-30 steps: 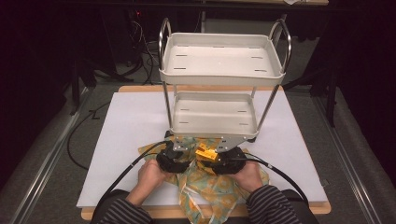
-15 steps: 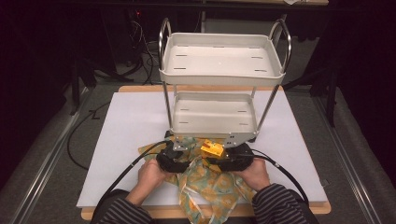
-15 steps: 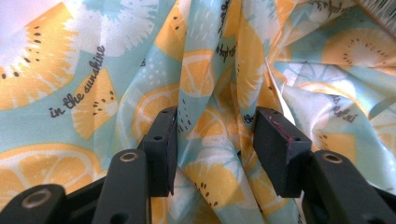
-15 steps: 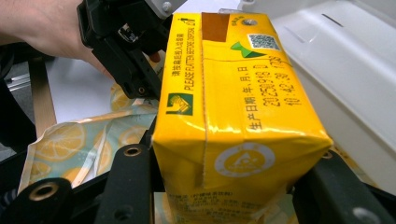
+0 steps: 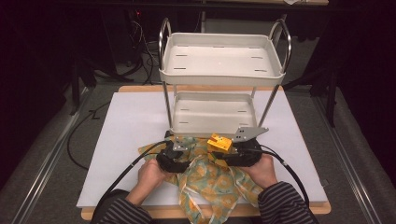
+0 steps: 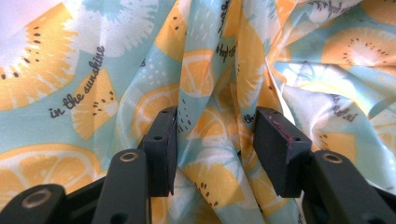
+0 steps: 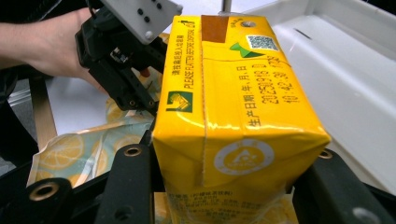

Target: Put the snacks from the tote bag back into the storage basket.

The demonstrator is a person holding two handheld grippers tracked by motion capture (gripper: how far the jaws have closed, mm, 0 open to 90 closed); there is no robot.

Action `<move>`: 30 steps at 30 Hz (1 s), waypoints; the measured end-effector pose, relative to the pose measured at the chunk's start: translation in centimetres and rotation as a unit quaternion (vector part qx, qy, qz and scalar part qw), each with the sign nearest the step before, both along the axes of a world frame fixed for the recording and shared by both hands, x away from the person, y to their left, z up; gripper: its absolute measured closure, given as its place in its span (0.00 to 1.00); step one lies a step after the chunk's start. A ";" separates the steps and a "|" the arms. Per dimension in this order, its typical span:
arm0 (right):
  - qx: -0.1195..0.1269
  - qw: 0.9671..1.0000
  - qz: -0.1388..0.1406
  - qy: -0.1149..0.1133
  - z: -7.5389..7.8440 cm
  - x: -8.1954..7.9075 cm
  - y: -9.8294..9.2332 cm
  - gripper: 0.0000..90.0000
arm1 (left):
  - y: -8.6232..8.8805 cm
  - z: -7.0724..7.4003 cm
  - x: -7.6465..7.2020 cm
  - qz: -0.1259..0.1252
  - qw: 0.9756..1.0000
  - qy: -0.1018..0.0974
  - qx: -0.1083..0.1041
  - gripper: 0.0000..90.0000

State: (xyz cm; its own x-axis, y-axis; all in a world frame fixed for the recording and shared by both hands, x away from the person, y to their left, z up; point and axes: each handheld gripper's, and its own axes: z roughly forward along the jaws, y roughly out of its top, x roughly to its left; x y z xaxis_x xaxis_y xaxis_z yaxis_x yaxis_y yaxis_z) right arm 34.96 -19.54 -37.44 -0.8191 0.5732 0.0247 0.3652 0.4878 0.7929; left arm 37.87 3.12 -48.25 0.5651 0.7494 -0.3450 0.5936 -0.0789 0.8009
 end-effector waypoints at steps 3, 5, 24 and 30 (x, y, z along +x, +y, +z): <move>0.005 1.000 -0.004 -0.002 0.4 0.1 -0.4 0.62 | 0.0 0.0 0.0 0.001 1.000 -0.002 0.000 0.57; 0.007 1.000 -0.005 -0.003 0.5 0.2 -0.7 0.62 | 0.0 0.0 0.0 -0.001 1.000 0.001 0.002 0.57; 0.027 0.998 -0.055 -0.012 1.8 1.8 -3.1 0.62 | 0.0 0.0 0.0 0.000 1.000 0.000 0.000 0.57; 0.027 0.997 -0.065 -0.013 2.0 2.2 -3.5 0.62 | 0.0 0.0 0.0 0.001 1.000 0.000 0.002 0.57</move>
State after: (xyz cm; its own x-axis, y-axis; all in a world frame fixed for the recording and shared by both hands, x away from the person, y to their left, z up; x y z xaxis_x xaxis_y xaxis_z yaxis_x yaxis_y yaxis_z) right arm 37.21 -23.01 -35.44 -0.7383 0.6734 0.0392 0.4026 0.3933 0.8266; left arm 37.87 3.11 -48.25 0.5637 0.7517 -0.3422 0.5937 -0.0808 0.8006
